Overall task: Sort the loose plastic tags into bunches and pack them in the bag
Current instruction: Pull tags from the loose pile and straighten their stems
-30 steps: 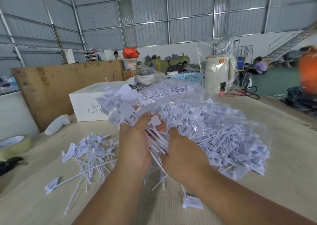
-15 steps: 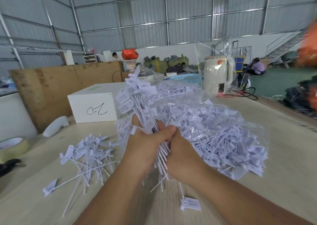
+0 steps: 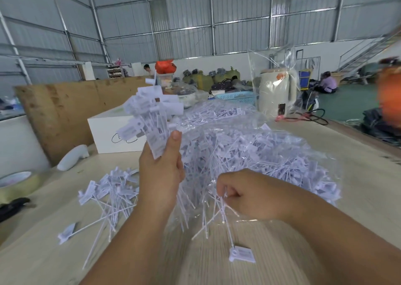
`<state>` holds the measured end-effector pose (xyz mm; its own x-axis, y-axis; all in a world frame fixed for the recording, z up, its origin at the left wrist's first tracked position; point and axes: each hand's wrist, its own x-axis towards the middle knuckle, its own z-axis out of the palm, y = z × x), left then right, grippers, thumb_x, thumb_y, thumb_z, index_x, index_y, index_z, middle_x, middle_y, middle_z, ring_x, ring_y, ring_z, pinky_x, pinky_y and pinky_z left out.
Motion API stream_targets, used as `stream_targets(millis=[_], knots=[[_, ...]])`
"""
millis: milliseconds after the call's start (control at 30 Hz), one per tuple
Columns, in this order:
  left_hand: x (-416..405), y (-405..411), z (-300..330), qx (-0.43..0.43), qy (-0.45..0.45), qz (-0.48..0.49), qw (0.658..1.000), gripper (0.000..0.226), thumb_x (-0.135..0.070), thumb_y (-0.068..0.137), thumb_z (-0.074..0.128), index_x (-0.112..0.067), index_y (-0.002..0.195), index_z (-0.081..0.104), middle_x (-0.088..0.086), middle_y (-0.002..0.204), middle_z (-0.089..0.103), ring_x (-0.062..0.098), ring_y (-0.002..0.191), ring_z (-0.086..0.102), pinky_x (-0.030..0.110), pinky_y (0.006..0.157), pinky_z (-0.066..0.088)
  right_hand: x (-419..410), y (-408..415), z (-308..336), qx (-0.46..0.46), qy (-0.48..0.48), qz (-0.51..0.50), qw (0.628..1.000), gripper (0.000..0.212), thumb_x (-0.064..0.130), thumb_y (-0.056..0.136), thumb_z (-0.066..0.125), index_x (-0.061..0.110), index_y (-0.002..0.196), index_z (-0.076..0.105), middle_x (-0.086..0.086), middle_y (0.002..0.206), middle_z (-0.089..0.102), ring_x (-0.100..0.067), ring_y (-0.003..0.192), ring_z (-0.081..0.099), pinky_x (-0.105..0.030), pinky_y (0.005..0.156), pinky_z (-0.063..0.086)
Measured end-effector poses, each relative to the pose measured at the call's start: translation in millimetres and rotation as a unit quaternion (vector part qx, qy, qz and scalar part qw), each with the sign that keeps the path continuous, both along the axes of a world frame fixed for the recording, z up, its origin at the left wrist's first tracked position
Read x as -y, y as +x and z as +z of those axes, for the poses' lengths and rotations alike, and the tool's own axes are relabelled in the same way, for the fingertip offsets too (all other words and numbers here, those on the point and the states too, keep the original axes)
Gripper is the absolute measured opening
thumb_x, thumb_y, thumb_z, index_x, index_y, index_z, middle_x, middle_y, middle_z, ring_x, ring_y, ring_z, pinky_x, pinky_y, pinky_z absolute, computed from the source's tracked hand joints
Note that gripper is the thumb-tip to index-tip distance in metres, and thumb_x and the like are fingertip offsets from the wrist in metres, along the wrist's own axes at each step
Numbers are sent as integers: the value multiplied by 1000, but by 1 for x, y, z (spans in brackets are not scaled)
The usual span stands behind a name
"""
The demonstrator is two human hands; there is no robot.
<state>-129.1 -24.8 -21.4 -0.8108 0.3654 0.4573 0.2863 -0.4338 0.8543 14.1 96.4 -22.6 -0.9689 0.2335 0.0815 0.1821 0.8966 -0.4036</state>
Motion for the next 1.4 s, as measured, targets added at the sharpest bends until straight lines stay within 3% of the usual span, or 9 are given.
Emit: stream_targets(millis=[167, 300, 467, 667, 900, 1033, 1100, 1267, 1400], knots=[[-2, 5, -6, -33, -71, 2, 997, 64, -75, 72, 61, -13, 58, 54, -2, 46, 37, 13, 39, 31, 24, 44, 26, 8, -1, -2, 88, 98, 68, 989, 45, 3, 85, 51, 32, 114, 67, 18, 86, 51, 1, 78, 49, -22, 74, 44], [-1, 7, -7, -55, -108, 3, 993, 60, -82, 69, 51, -24, 54, 58, -2, 45, 42, 12, 38, 35, 24, 42, 29, 13, -8, -9, 84, 120, 62, 987, 31, 7, 87, 56, 26, 107, 72, 9, 106, 66, -9, 97, 60, -23, 82, 46], [0, 8, -5, -61, -113, -12, 992, 77, -88, 61, 56, -11, 60, 56, 0, 46, 39, 14, 40, 33, 24, 42, 30, -2, -8, -4, -73, 47, 57, 995, 14, 18, 87, 67, 24, 74, 68, 12, 77, 55, 0, 72, 53, -21, 70, 45], [-3, 15, -5, -85, -98, -45, 990, 31, -59, 72, 65, -35, 53, 60, -14, 44, 43, 2, 39, 40, 13, 42, 34, -12, -13, -8, -267, -111, -1, 957, 14, 18, 85, 73, 8, 75, 70, 5, 70, 55, -3, 60, 49, -17, 61, 40], [-6, 21, -11, -84, -100, -129, 983, 53, -62, 71, 68, -10, 67, 60, -5, 50, 39, 8, 42, 35, 19, 43, 32, -8, -11, -4, -348, -196, -36, 916, 23, 17, 88, 69, 12, 67, 64, 7, 54, 47, -9, 50, 39, -21, 50, 35], [-7, 31, -12, -154, -99, -168, 969, 7, -25, 78, 77, -30, 80, 75, -21, 53, 59, -8, 46, 53, 4, 49, 38, -3, -11, -2, -340, -212, -18, 916, 26, 18, 91, 66, 10, 67, 62, -1, 55, 46, -13, 53, 40, -32, 50, 34], [-8, 30, -14, -152, -89, -175, 969, 18, -15, 77, 79, -31, 81, 76, -21, 57, 62, -9, 49, 55, 3, 51, 40, -1, -11, -2, -339, -204, -7, 918, 28, 20, 92, 64, 11, 66, 61, 2, 57, 47, -11, 55, 42, -31, 52, 36], [-9, 30, -10, -69, -118, -184, 973, 29, -47, 56, 90, -30, 56, 66, -14, 45, 42, 4, 41, 37, 16, 47, 36, 6, -10, 4, -399, -135, -1, 907, 26, 16, 91, 66, 12, 65, 62, 11, 58, 47, -5, 54, 43, -16, 54, 35], [-8, 25, -12, -86, -141, -254, 953, 17, -24, 65, 82, -22, 65, 65, -6, 52, 37, 10, 46, 33, 24, 48, 32, 11, -10, 12, -446, -277, -39, 850, 27, 18, 90, 67, 12, 63, 64, 10, 50, 50, -3, 48, 44, -16, 51, 38]])
